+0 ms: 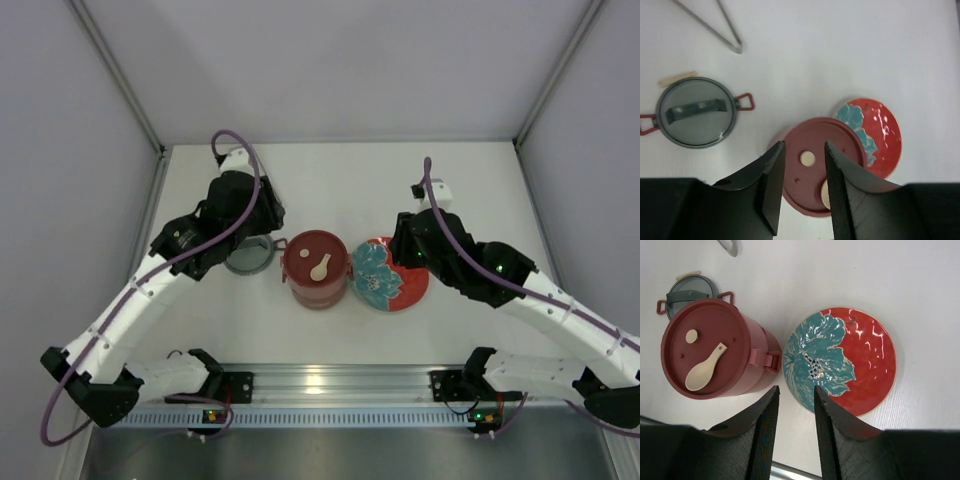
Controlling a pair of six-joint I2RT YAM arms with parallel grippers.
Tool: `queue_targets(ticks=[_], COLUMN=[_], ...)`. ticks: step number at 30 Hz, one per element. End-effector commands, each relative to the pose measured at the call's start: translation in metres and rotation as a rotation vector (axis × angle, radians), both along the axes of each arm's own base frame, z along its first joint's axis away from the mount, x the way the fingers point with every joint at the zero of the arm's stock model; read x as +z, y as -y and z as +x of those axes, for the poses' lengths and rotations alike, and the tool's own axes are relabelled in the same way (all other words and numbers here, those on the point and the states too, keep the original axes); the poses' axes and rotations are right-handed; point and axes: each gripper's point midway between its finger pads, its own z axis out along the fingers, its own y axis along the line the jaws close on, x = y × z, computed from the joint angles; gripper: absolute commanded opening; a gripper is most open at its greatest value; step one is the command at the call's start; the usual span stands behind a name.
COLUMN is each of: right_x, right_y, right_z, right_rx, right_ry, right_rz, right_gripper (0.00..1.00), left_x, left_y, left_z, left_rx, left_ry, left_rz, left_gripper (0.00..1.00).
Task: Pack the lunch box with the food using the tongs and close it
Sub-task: Place the utensils in the packing box, then pick up the utensils from the center of the board.
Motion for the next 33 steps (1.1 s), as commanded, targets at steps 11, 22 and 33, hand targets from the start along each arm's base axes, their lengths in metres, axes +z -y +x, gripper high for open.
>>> queue_targets(ticks=[11,22,33], right_x=[0.009,0.003,-0.001], right_y=[0.005,0.002,0.010], right_z=[0.001,0.000,0.000], right_rx=[-0.002,0.013,0.002], right_ry=[0.021,0.011,0.011], right_rz=[0.018,0.011,-0.010], right_gripper=[0.34,0.34,0.34], left_x=[-0.125,-0.201,-0.235], left_y=[-0.121,-0.170,-0.176], left_z=[0.066,0.135,0.174], left_rx=[0.435,0.611,0.664], left_ry=[-0.159,-0.249,-0.290], left_rz=[-0.166,-0.162,-0.153], left_gripper=[0.39,0.37,0.35])
